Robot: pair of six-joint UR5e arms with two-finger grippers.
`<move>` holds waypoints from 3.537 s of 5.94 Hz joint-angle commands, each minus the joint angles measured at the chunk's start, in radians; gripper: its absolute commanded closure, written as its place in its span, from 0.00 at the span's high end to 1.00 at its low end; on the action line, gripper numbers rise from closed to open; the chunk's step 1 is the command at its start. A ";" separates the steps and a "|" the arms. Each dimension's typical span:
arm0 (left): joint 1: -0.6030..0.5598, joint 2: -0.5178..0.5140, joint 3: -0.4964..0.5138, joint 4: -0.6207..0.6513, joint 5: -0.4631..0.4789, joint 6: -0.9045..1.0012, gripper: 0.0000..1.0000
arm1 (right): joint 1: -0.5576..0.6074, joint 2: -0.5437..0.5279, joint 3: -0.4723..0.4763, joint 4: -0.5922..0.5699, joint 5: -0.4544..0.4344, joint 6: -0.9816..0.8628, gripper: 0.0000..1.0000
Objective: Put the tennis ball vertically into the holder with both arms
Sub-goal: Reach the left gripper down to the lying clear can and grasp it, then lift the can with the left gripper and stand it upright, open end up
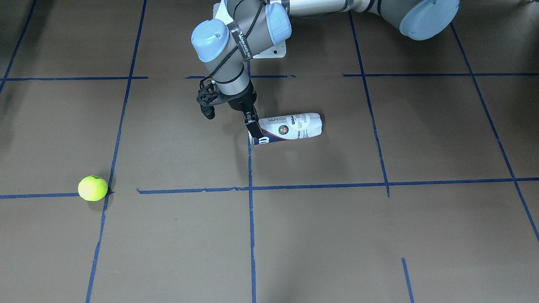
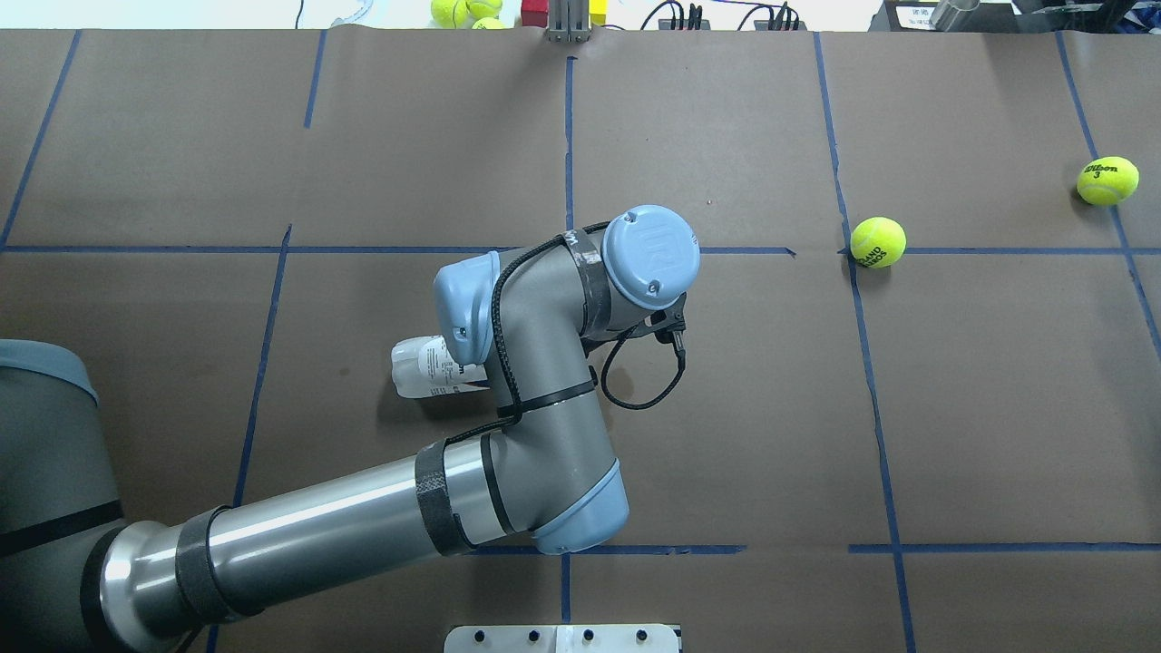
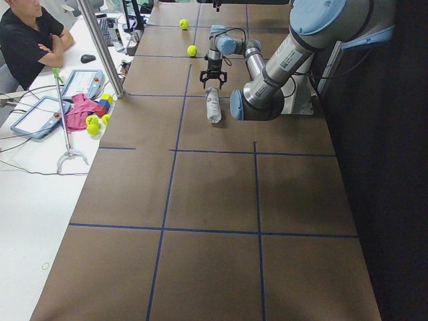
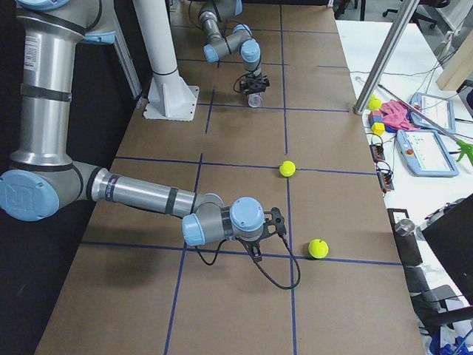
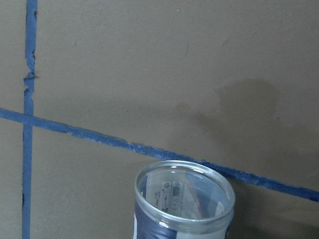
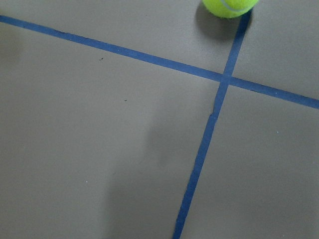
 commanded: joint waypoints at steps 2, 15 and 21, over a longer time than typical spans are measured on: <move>0.016 0.047 0.006 -0.068 0.001 -0.018 1.00 | 0.000 0.000 0.003 0.000 0.000 0.001 1.00; 0.027 0.064 -0.022 -0.156 0.002 -0.019 0.66 | -0.001 0.005 -0.004 0.000 0.000 0.001 1.00; -0.083 0.327 -0.365 -0.892 -0.007 -0.341 0.66 | -0.043 0.119 0.047 0.003 0.001 0.172 1.00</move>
